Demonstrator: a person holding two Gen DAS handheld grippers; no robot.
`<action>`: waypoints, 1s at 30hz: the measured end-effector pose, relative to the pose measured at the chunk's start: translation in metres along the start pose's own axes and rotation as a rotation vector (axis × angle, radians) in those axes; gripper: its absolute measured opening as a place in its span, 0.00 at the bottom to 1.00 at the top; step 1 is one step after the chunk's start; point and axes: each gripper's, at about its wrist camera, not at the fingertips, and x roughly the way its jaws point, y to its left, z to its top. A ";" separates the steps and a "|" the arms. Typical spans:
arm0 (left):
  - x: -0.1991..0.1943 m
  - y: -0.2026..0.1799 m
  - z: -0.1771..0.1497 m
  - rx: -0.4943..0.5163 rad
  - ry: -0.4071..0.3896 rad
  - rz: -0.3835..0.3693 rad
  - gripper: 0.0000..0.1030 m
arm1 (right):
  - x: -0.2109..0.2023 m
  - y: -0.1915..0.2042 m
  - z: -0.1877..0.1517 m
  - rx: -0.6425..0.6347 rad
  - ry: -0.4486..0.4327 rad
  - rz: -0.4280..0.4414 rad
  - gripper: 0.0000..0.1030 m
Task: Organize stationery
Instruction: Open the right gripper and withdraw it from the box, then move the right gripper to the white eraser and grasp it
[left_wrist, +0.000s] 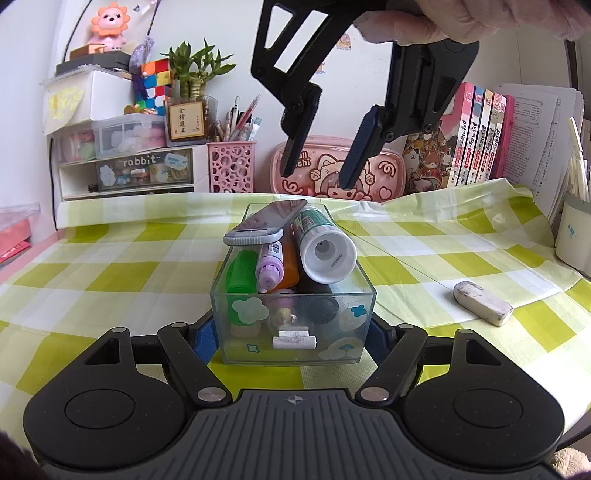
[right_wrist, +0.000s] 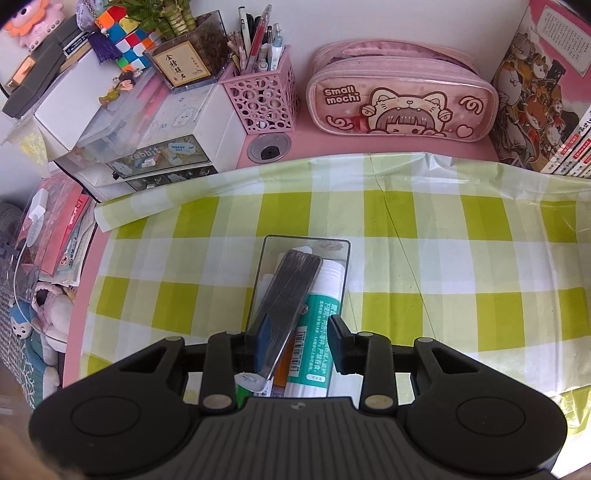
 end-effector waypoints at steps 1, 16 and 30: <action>0.000 0.000 0.000 0.000 0.000 0.000 0.72 | -0.003 -0.004 -0.003 -0.004 -0.015 0.004 0.37; 0.000 0.000 0.000 -0.002 -0.002 0.001 0.71 | -0.019 -0.098 -0.092 0.004 -0.292 0.033 0.45; -0.002 0.001 -0.001 -0.003 -0.003 0.002 0.71 | 0.005 -0.106 -0.166 -0.150 -0.491 0.013 0.68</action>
